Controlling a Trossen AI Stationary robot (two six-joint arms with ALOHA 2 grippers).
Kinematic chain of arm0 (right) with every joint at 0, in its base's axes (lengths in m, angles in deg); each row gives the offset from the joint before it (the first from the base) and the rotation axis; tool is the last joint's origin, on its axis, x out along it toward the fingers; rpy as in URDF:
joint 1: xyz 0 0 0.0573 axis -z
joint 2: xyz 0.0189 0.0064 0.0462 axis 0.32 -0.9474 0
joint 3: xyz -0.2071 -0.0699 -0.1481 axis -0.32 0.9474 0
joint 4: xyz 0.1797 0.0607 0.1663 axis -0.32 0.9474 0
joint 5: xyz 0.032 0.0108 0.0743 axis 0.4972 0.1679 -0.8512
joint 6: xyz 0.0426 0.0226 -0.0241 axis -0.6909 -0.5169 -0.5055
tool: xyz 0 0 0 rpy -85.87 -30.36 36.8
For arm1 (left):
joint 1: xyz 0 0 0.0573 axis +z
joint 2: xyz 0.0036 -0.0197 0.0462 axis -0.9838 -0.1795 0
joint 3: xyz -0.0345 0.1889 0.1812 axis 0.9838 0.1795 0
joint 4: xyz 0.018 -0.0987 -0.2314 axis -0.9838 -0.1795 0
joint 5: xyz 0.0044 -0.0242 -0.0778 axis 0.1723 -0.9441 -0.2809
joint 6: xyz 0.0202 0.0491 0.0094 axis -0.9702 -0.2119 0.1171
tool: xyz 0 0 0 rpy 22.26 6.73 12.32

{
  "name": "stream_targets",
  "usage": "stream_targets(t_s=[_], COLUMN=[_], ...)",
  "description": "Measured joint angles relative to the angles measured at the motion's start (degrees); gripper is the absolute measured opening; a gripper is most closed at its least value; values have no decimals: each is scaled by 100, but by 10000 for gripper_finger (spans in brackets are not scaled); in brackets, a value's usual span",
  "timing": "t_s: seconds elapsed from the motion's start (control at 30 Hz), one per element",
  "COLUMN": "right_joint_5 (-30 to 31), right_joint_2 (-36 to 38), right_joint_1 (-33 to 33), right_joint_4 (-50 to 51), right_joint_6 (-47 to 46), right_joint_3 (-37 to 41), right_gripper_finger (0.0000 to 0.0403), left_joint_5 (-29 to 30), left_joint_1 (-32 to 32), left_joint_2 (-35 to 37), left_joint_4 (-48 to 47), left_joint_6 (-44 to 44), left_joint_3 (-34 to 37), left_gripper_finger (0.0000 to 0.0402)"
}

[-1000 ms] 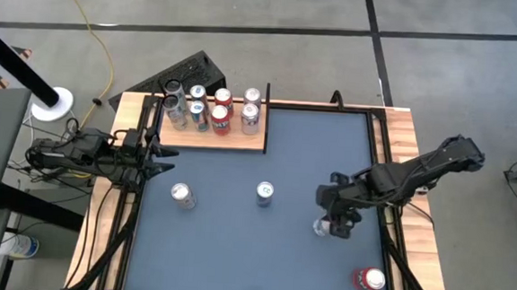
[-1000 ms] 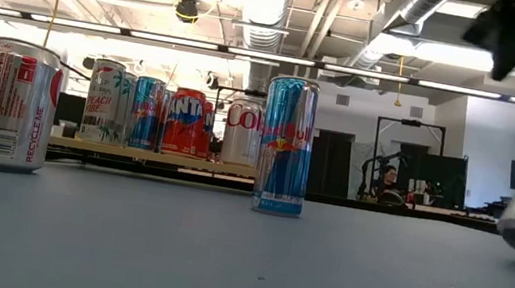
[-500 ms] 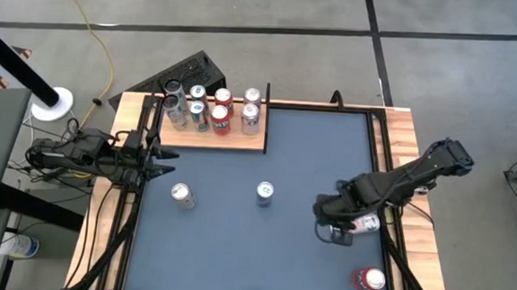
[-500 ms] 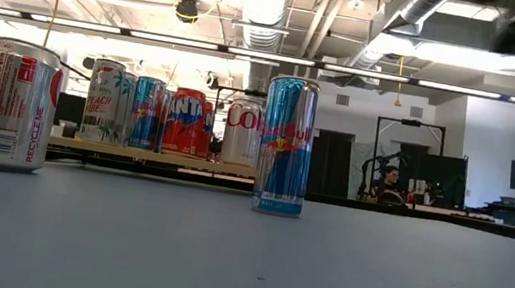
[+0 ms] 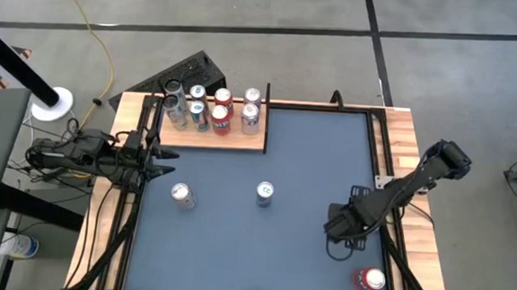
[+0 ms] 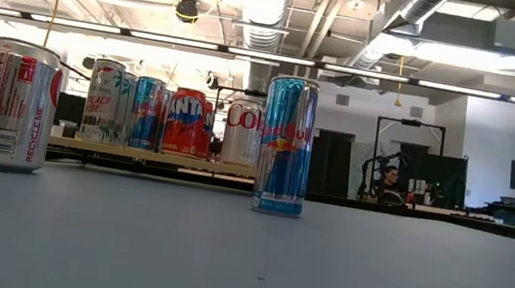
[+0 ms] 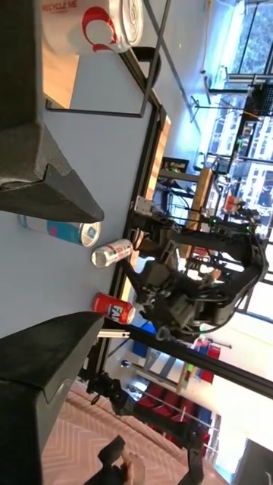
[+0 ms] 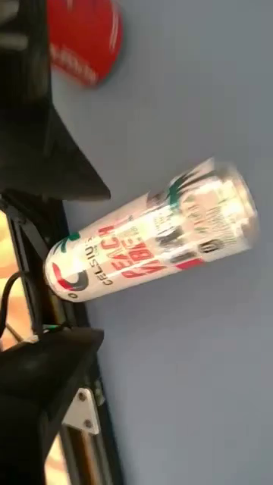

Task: Place canned beverage on shelf
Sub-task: Put the white pink soda can on the shelf aligned with the other white pink soda cans

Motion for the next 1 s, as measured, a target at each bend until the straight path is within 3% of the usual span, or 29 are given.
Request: stream_targets(t_s=[0.27,0.63,0.77,1.0], right_joint_5=[-192,-252,-231,-235], right_joint_2=[-230,-239,-239,-278], right_joint_1=[21,221,343,380], right_joint_4=[-244,-1530,-1711,-2242], right_joint_6=[287,970,1124,1680], right_joint_3=[387,1572,1664,1463], right_gripper_finger=[354,360,339,245], left_joint_5=[0,8,17,17], left_joint_1=[0,0,0,0], left_joint_2=[0,0,0,2], left_joint_4=[-38,-46,-91,-258], left_joint_6=[57,42,39,37], left_joint_3=[0,0,0,0], left_gripper_finger=[191,191,191,191])
